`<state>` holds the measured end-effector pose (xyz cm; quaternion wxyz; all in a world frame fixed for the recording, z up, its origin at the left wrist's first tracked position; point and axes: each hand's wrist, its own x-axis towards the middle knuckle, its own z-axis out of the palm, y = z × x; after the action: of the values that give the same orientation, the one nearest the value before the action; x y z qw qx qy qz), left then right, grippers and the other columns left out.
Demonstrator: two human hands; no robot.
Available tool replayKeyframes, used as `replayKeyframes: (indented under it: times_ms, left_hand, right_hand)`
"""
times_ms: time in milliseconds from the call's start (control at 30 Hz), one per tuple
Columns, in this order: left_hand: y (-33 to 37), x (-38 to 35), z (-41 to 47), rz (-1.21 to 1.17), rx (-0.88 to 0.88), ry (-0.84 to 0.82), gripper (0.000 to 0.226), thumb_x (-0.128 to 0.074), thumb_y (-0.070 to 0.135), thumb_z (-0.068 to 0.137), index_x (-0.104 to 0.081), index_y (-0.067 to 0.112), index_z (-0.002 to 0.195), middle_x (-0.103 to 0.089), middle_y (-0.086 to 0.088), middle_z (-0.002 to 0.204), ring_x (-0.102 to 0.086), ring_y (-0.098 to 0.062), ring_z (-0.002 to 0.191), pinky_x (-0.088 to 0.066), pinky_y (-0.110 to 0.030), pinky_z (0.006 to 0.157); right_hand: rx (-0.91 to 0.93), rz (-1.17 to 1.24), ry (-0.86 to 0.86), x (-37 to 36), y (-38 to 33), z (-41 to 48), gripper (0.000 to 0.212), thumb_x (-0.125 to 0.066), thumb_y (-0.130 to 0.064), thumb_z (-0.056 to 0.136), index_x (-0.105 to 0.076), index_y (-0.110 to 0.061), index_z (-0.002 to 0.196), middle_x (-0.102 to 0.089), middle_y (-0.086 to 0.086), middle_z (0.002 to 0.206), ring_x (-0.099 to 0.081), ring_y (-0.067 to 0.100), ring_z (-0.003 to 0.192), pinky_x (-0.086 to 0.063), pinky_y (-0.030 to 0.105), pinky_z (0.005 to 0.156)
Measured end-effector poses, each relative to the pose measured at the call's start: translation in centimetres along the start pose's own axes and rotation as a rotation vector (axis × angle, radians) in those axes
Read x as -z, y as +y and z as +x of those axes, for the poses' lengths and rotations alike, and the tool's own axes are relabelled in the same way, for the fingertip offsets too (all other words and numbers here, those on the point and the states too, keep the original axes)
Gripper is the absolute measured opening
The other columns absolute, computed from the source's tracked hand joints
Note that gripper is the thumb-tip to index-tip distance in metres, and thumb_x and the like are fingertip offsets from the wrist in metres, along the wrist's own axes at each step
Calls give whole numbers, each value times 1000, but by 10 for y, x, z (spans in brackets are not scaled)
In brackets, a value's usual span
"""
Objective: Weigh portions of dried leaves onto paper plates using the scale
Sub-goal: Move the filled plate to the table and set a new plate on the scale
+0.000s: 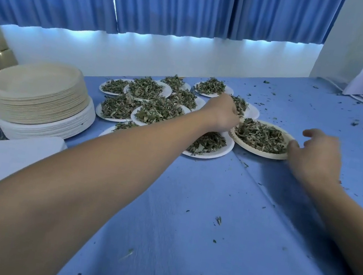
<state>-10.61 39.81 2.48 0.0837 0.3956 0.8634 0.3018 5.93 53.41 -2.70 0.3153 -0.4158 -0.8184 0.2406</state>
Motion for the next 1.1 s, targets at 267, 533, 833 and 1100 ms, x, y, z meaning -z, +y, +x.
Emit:
replayKeyframes:
  times_ms: [267,533,833,1100]
  left_hand:
    - [-12,59,-40,8,-182,63,23,-55,16,100,-63,10,79,-52,-6,68,-40,-12,52,-37,-23,52]
    - [-77,176,-138,-14,-162,206,27,-50,5,101,-71,-9,92,-72,-27,89,-67,-29,74,-54,-35,64]
    - [-188,266,-228,338,-69,348,23,-55,19,101,-76,12,106,-75,-1,103,-65,-19,98,-51,-34,87]
    - [-250,279,-244,476,-55,246,25,-60,32,99,-72,22,119,-70,3,123,-62,-15,107,-46,-37,98]
  right_hand:
    - [409,191,-48,-5,-92,-43,23,-58,-22,96,-65,-23,74,-65,-5,68,-52,8,56,-38,16,53]
    - [770,321,-219,-25,-241,-106,22,-64,-24,97,-77,-15,82,-67,-2,62,-64,16,62,-50,28,62]
    - [1147,225,-415,-91,-346,-160,13,-66,-25,97,-79,-23,98,-65,-4,90,-53,1,65,-37,24,70]
    - [1323,-145,-501,-118,-371,-148,19,-61,-39,99,-78,-35,108,-60,-19,112,-43,-12,72,-49,38,82]
